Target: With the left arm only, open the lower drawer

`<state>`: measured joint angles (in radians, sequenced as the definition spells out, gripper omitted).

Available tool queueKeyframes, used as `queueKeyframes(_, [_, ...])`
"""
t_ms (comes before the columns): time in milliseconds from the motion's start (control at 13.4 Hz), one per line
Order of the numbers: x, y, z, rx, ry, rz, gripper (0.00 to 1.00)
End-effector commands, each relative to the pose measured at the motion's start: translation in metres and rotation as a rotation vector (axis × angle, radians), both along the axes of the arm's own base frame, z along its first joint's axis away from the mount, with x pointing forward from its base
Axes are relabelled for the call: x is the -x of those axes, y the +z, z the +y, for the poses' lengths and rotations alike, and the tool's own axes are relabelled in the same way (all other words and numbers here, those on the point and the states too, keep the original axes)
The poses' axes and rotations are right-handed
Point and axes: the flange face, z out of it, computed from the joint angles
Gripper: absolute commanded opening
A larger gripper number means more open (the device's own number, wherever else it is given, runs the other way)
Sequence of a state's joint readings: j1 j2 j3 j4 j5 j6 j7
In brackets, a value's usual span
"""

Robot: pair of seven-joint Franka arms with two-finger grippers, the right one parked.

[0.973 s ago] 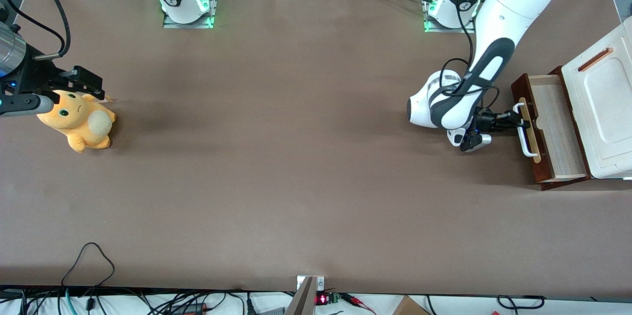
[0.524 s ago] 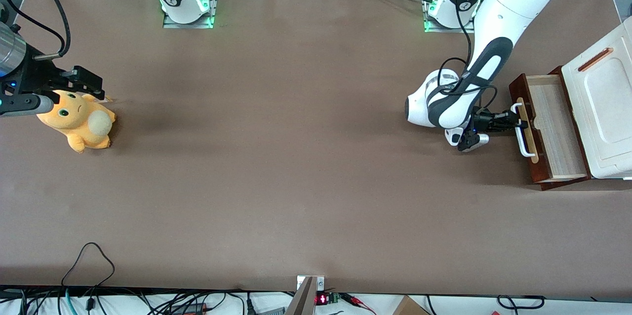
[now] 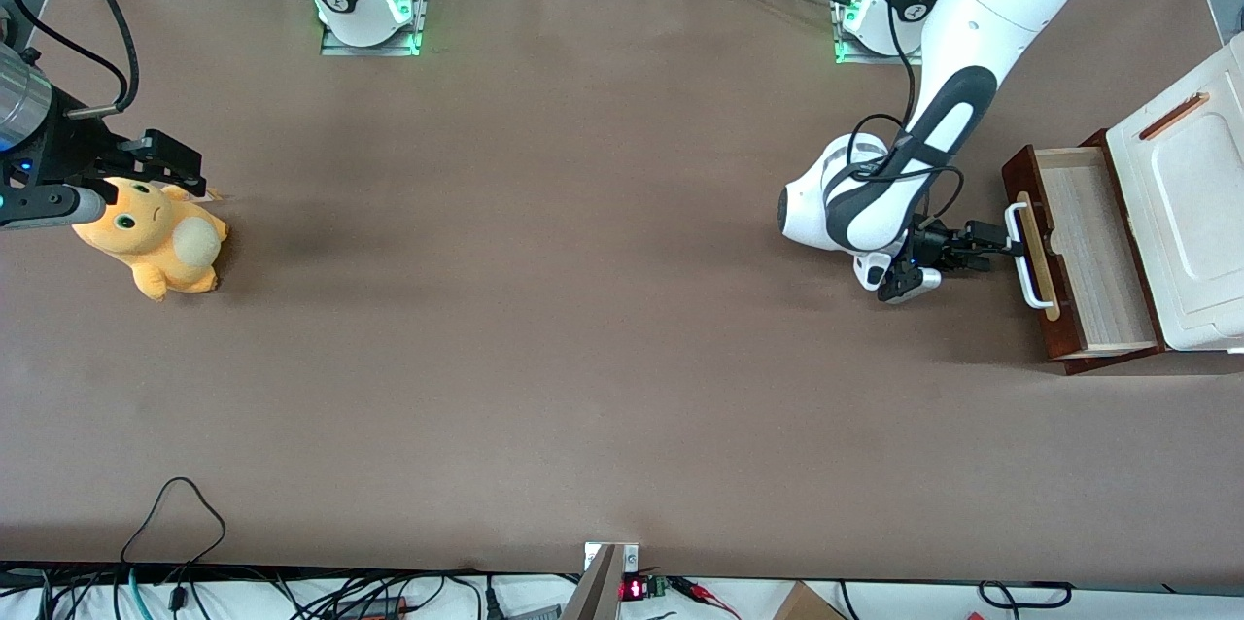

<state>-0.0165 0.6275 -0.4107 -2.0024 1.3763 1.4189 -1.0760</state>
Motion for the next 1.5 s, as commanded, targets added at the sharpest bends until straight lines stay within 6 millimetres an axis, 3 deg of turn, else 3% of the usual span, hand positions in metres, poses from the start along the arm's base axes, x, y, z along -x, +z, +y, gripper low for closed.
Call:
queueKeyframes(0, [-0.027, 0.064, -0.016, 0.185, 0.015, 0.041, 1.00])
queueKeyframes(150, [-0.044, 0.111, -0.026, 0.369, 0.087, 0.026, 1.00])
queueKeyframes(374, [-0.062, 0.179, -0.016, 0.620, 0.128, 0.084, 1.00])
queueKeyframes(599, [-0.063, 0.269, 0.012, 0.986, 0.191, 0.096, 1.00])
queueKeyframes(673, [-0.063, 0.294, 0.034, 1.068, 0.210, 0.076, 1.00])
queueKeyframes(898, [-0.050, 0.353, 0.069, 1.308, 0.156, 0.081, 1.00])
queueKeyframes(1122, [-0.035, 0.383, 0.082, 1.357, 0.110, 0.080, 1.00])
queueKeyframes(1422, [-0.033, 0.392, 0.080, 1.382, 0.085, 0.090, 1.00])
